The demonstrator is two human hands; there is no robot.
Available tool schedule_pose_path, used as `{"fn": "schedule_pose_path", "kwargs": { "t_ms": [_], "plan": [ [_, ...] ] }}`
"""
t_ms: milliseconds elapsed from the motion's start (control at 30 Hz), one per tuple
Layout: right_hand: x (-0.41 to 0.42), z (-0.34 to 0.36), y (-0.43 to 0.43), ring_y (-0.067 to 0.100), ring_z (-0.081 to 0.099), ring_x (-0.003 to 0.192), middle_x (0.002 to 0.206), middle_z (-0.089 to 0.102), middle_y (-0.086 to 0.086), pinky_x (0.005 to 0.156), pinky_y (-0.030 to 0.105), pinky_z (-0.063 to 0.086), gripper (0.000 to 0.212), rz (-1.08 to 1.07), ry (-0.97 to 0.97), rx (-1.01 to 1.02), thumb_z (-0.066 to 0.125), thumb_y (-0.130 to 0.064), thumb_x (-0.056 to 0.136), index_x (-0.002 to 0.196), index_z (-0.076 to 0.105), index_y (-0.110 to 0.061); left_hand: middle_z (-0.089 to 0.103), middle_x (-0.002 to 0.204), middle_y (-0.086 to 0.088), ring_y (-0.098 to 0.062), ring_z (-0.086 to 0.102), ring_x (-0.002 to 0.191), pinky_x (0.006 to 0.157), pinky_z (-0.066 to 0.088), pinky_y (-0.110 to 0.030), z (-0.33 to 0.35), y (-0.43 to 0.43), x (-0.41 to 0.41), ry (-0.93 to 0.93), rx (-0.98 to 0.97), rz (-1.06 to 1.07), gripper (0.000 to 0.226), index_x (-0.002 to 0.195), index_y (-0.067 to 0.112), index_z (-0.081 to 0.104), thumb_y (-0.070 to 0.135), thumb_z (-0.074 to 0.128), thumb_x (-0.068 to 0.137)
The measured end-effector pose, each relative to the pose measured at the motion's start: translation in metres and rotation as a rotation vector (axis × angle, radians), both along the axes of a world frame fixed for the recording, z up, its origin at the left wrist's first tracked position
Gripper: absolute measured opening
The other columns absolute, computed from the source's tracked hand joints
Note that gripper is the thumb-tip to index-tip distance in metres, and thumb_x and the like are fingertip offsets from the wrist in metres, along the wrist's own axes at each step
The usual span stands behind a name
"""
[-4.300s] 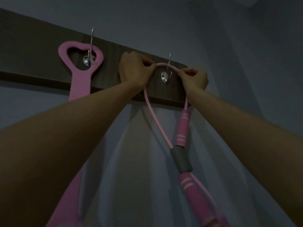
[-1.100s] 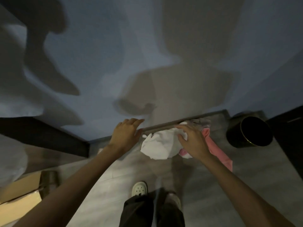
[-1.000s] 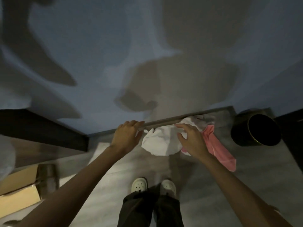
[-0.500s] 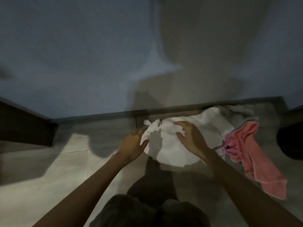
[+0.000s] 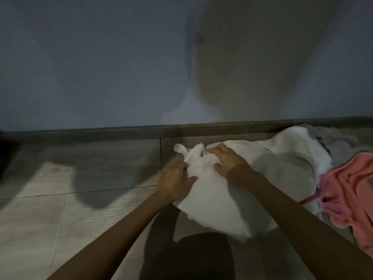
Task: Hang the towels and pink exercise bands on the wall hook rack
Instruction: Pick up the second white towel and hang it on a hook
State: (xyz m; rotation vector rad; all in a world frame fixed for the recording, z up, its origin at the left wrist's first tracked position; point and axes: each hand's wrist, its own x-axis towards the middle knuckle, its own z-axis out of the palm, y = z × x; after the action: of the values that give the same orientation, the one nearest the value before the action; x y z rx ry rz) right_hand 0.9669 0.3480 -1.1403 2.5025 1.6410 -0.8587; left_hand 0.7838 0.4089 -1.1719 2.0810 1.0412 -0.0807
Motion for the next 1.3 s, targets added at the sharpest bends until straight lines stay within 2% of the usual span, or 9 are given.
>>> {"fn": "schedule_pose_path", "kwargs": {
  "t_ms": [167,300,367,467,567,700,867,1100,1300],
  "plan": [
    [0.001,0.029,-0.011,0.026,0.044,0.12,0.132,0.047,0.009,0.101,0.036,0.032,0.031,0.086,-0.117,0.071,0.038,-0.031,0.098,0.124,0.048,-0.016,0.062,0.098,-0.002,-0.017,0.062,0.085,0.077,0.056,-0.039,0.029,0.004,-0.006,-0.145,-0.058,0.069,0.017,0.099,0.017,0.052,0.033,0.053,0.092],
    [-0.002,0.097,-0.035,0.036,0.061,0.092,0.098,0.065,0.018,0.08,0.04,0.048,0.043,0.055,-0.085,0.299,0.04,-0.038,0.092,0.1,0.067,-0.005,0.064,0.098,0.002,-0.012,0.06,0.084,0.075,0.055,-0.034,0.101,0.005,-0.008,-0.142,-0.056,0.042,0.021,0.1,0.021,0.059,0.04,0.055,0.09],
    [0.002,0.148,-0.041,0.036,0.062,0.082,0.086,0.065,0.017,0.071,0.039,0.052,0.042,0.021,-0.083,0.375,0.043,-0.039,0.089,0.091,0.069,-0.006,0.064,0.095,0.002,-0.011,0.059,0.081,0.073,0.054,-0.031,0.151,0.005,-0.004,-0.164,-0.048,0.012,0.019,0.098,0.023,0.059,0.04,0.054,0.09],
    [0.011,0.239,-0.046,0.032,0.061,0.091,0.094,0.065,0.016,0.08,0.037,0.046,0.036,-0.059,-0.083,0.367,0.052,-0.038,0.09,0.098,0.067,-0.007,0.062,0.089,0.002,-0.013,0.058,0.078,0.07,0.05,-0.026,0.238,0.005,0.008,-0.238,-0.035,-0.02,0.016,0.091,0.022,0.06,0.037,0.055,0.091],
    [0.026,0.335,-0.057,0.028,0.065,0.086,0.087,0.068,0.012,0.08,0.034,0.044,0.034,-0.167,-0.062,0.43,0.058,-0.045,0.085,0.091,0.068,-0.013,0.062,0.082,0.005,-0.011,0.056,0.074,0.065,0.042,-0.018,0.337,0.002,0.026,-0.332,-0.042,-0.03,0.019,0.086,0.022,0.063,0.039,0.055,0.091],
    [0.045,0.471,-0.078,0.028,0.06,0.077,0.076,0.062,0.008,0.07,0.037,0.045,0.028,-0.225,0.035,0.359,0.057,-0.041,0.088,0.079,0.06,-0.015,0.056,0.077,0.008,-0.007,0.05,0.07,0.063,0.035,-0.01,0.471,-0.007,0.052,-0.422,0.025,-0.169,0.019,0.085,0.019,0.063,0.034,0.055,0.092],
    [0.054,0.633,-0.098,0.023,0.054,0.074,0.076,0.056,0.002,0.066,0.035,0.041,0.024,-0.213,0.001,0.389,0.053,-0.037,0.092,0.078,0.053,-0.017,0.055,0.077,0.009,-0.003,0.046,0.071,0.065,0.035,-0.016,0.635,-0.014,0.069,-0.532,0.092,-0.215,0.016,0.086,0.017,0.062,0.031,0.056,0.092],
    [0.044,0.823,-0.093,0.021,0.041,0.067,0.058,0.037,-0.014,0.06,0.034,0.033,0.034,-0.102,-0.076,0.671,0.035,-0.052,0.09,0.07,0.039,-0.025,0.061,0.089,-0.004,-0.009,0.055,0.082,0.076,0.041,-0.017,0.837,-0.001,0.069,-0.713,0.242,-0.241,0.014,0.092,0.015,0.062,0.027,0.055,0.093],
    [0.029,0.981,-0.086,0.01,0.033,0.055,0.052,0.029,-0.008,0.052,0.024,0.024,0.033,-0.122,-0.113,0.984,0.055,-0.027,0.093,0.068,0.036,-0.016,0.055,0.086,0.004,-0.004,0.048,0.081,0.076,0.034,-0.006,0.998,0.005,0.057,-0.9,0.526,-0.252,0.013,0.093,0.012,0.063,0.023,0.057,0.092]
  ]
}}
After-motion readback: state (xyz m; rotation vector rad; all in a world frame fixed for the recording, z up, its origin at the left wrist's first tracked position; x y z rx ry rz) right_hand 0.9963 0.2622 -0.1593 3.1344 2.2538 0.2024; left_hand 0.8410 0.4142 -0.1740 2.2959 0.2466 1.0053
